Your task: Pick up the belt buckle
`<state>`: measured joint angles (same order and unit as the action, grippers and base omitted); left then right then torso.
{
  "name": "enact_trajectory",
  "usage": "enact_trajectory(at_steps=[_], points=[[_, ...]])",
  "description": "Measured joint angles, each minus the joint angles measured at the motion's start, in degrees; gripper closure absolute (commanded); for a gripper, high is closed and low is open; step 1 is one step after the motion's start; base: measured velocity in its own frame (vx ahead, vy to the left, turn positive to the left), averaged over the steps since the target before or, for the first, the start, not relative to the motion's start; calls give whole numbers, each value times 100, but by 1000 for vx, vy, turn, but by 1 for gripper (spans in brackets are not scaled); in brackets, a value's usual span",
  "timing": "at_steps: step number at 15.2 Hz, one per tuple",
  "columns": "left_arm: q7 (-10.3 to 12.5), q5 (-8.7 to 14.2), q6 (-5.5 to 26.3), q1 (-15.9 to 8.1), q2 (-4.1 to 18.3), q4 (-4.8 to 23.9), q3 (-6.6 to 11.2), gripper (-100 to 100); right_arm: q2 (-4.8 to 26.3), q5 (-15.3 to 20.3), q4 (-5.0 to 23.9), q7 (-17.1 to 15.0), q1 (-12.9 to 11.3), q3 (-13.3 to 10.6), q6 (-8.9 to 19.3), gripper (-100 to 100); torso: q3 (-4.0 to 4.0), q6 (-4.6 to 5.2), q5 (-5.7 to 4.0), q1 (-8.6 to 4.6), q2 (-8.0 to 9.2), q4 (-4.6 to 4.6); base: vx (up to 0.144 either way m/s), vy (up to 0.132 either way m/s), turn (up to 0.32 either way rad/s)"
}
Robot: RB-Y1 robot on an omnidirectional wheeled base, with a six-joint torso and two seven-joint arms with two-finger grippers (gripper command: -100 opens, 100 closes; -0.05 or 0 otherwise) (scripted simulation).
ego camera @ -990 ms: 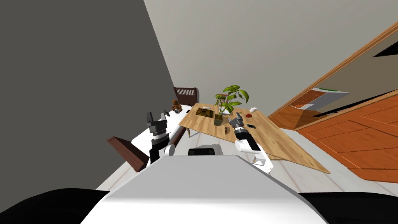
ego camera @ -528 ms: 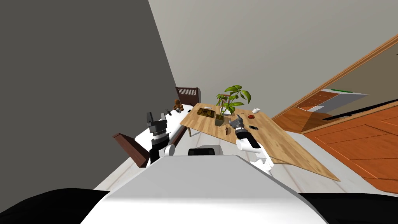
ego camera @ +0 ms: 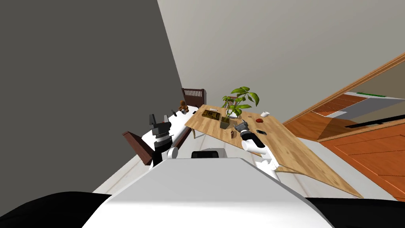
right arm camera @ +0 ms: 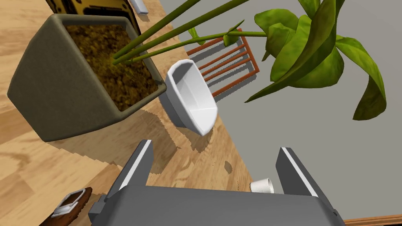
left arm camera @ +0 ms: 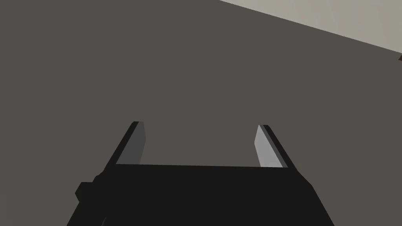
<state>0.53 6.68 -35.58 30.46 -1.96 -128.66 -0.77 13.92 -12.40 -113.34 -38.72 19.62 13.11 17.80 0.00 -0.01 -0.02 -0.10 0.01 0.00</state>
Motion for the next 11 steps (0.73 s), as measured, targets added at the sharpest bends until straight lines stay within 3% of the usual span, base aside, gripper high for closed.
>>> enact_trajectory(at_steps=[11], points=[[0,0,0,0,0,0,0,0,127,-220,540,-1180,-242,367,1089,-100,0,0,0,0,0,0,-8,-15,95]])
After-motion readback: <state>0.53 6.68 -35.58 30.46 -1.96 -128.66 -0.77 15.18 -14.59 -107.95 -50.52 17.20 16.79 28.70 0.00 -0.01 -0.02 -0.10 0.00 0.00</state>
